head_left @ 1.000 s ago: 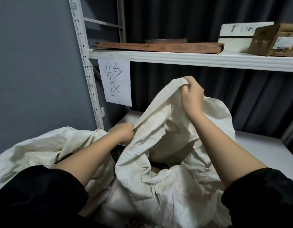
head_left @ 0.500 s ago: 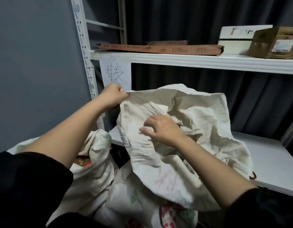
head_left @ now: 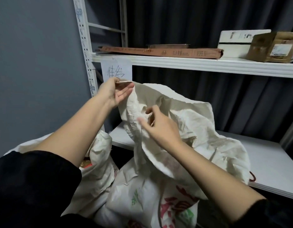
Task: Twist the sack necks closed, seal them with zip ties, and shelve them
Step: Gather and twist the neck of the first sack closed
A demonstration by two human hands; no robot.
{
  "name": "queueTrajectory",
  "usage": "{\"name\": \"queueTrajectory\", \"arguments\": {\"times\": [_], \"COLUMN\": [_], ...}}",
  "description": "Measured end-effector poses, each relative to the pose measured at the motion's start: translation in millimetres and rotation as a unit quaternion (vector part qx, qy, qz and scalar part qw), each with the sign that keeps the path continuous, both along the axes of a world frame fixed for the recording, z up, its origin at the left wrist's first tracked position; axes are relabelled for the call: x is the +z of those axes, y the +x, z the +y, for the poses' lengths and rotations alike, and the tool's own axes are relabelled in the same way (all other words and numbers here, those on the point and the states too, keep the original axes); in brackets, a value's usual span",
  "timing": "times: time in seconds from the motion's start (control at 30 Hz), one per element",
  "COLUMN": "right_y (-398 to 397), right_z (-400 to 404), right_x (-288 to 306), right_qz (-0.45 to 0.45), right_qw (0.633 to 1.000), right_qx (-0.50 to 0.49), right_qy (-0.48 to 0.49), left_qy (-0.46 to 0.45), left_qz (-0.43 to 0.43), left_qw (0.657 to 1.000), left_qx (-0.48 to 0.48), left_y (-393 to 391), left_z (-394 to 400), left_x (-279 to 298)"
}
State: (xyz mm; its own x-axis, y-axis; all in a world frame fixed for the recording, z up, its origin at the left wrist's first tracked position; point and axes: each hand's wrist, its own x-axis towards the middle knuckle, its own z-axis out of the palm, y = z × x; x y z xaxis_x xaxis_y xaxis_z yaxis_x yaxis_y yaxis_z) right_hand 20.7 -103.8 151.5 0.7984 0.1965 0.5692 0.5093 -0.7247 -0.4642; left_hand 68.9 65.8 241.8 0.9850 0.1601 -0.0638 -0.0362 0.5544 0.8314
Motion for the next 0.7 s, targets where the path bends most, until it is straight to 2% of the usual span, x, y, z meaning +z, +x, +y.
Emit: {"name": "queueTrajectory", "arguments": {"times": [0.07, 0.1, 0.13, 0.2, 0.27, 0.33, 0.37, 0.47, 0.5, 0.6, 0.63, 0.67, 0.7], "right_y": [-4, -1, 3, 15, 28, 35, 37, 31, 29, 22, 19, 17, 15], "right_z": [8, 10, 10, 4, -6, -16, -19, -28, -30, -35, -35, -35, -36], "right_x": [-10, -22, -30, -33, -22, 1, 10, 35, 40, 50, 52, 54, 56], "right_qz": [0.008, -0.018, -0.042, -0.021, 0.081, 0.157, 0.193, 0.270, 0.286, 0.309, 0.301, 0.288, 0.278], "right_qw": [0.982, 0.967, 0.960, 0.976, 0.996, 0.972, 0.951, 0.901, 0.895, 0.877, 0.876, 0.874, 0.868], "right_qx": [-0.058, -0.088, -0.104, -0.094, -0.026, 0.060, 0.094, 0.162, 0.177, 0.216, 0.219, 0.221, 0.230], "right_qy": [-0.180, -0.239, -0.258, -0.194, -0.018, 0.164, 0.224, 0.297, 0.292, 0.298, 0.308, 0.322, 0.340], "left_qy": [-0.038, -0.046, -0.047, -0.009, 0.121, 0.292, 0.353, 0.475, 0.479, 0.368, 0.361, 0.391, 0.445], "left_qz": [-0.015, -0.022, -0.030, -0.054, -0.086, -0.111, -0.119, -0.146, -0.152, -0.148, -0.148, -0.142, -0.128], "left_qw": [0.999, 0.999, 0.998, 0.999, 0.988, 0.947, 0.925, 0.868, 0.865, 0.917, 0.921, 0.909, 0.882], "left_qx": [-0.001, -0.002, -0.002, 0.001, 0.036, 0.075, 0.078, 0.020, 0.011, 0.042, 0.029, -0.015, -0.093], "left_y": [0, 0, -1, -3, -6, -7, -9, -12, -12, -8, -3, -3, -4], "left_z": [-6, -9, -13, -19, -21, -23, -25, -34, -35, -36, -33, -29, -25], "left_x": [2, 3, 4, 3, -5, -22, -32, -61, -67, -71, -77, -80, -87]}}
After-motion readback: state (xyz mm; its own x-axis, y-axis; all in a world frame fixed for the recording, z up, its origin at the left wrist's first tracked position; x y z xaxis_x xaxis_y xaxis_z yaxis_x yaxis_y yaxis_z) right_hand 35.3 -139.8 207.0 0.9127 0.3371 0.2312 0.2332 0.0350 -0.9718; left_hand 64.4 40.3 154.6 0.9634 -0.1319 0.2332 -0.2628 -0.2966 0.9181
